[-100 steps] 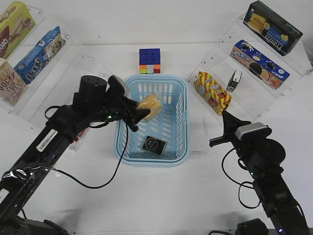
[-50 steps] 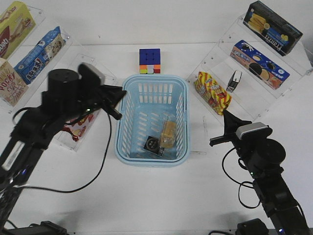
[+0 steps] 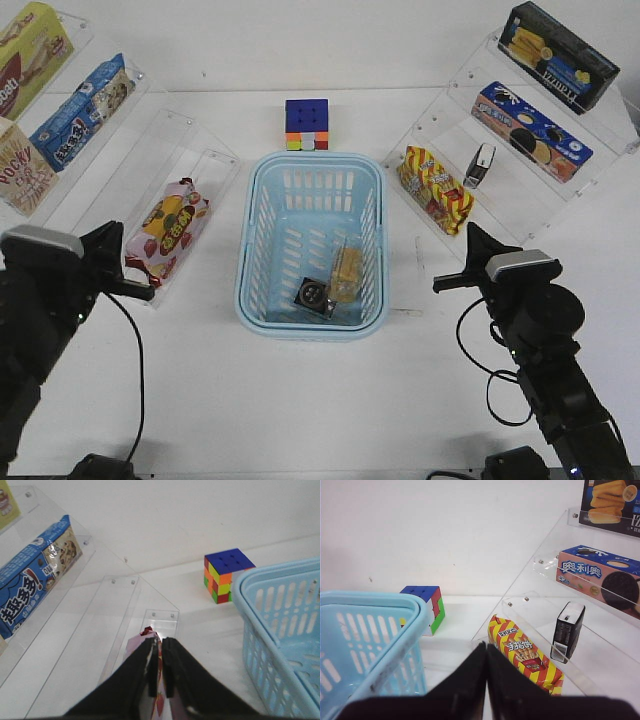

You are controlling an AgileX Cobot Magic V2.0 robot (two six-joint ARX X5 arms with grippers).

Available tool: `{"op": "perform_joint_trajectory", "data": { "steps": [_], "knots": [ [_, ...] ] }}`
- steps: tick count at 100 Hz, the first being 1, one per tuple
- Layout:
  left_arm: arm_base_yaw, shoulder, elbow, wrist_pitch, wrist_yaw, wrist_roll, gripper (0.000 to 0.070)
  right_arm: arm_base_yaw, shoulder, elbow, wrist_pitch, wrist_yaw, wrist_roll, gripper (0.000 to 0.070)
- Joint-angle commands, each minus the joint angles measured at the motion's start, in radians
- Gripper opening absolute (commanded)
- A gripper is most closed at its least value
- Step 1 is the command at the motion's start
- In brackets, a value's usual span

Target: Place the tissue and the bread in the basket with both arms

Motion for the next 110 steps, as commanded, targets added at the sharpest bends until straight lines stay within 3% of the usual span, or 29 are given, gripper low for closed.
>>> {"op": "perform_joint_trajectory", "data": {
  "steps": [1,8,14,32,69,78,96,103,110],
  "knots": [
    [0.002,-0.072,-0.229,0.244,0.003,-0.013,0.0,0.002,0.002,0.013,0.01,0.0,-0.003,0.0],
    [0.002,-0.131,-0.378,0.414,0.003,-0.039,0.0001,0.002,0.002,0.013,0.011,0.0,-0.003,0.0],
    [0.002,-0.158,-0.448,0.473,0.003,-0.064,0.0001,0.002,0.002,0.013,0.011,0.0,-0.003,0.0],
    [0.002,-0.18,-0.462,0.358,0.004,-0.077,0.0001,0.002,0.002,0.013,0.011,0.0,-0.003,0.0],
    [0.002,-0.206,-0.467,0.35,0.001,-0.074,0.0001,0.002,0.002,0.013,0.011,0.0,-0.003,0.0],
    [0.016,-0.24,-0.481,0.344,-0.054,-0.088,0.0001,0.002,0.002,0.013,0.011,0.0,-0.003,0.0],
    [0.093,-0.389,-0.767,0.608,-0.062,-0.112,0.0001,0.002,0.002,0.013,0.011,0.0,-0.003,0.0],
    [0.126,-0.469,-0.904,0.714,-0.024,-0.113,0.0001,0.002,0.002,0.013,0.011,0.0,-0.003,0.0],
    [0.152,-0.55,-1.002,0.73,0.013,-0.113,0.0001,0.002,0.002,0.013,0.011,0.0,-0.003,0.0]
  ]
}}
